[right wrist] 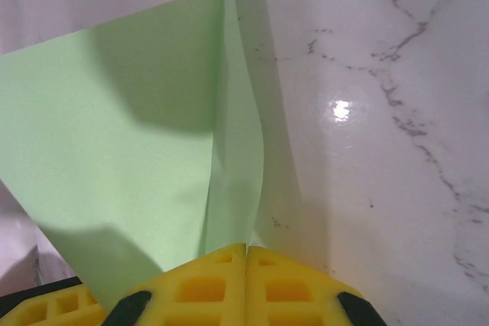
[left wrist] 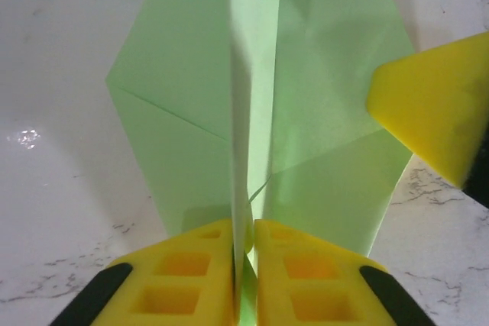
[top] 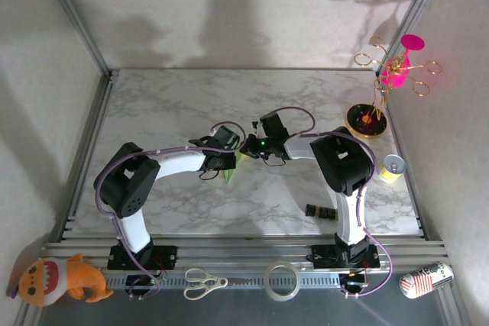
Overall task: Fold a paper plane with a square sheet of paper (pick it up from the middle)
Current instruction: Move the paper plane to the top-center of the table.
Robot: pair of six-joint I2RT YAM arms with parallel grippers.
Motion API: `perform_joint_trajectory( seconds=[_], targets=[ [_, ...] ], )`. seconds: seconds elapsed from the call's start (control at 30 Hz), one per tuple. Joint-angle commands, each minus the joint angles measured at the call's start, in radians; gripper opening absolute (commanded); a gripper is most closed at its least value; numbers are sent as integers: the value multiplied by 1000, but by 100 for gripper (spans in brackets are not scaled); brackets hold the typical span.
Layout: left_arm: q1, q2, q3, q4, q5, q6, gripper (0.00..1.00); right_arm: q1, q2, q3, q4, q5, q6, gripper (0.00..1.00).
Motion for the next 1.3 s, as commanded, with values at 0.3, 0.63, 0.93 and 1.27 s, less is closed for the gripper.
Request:
perform_joint_trajectory(
  seconds=[0.3, 0.63, 0.93, 1.27],
  targets=[
    [-8, 16, 33, -17, 21, -11, 23, -6, 9, 19, -23, -13, -15, 2],
    [-9, 4, 36, -15, 31, -10, 30, -6, 10, 20, -21, -14, -14, 3],
    [-7, -7, 47, -32, 11, -17, 26, -6, 11, 16, -22, -13, -12, 2],
    [-1, 16, 30, -30, 40, -16, 32, -6, 12, 16, -22, -13, -14, 2]
  ],
)
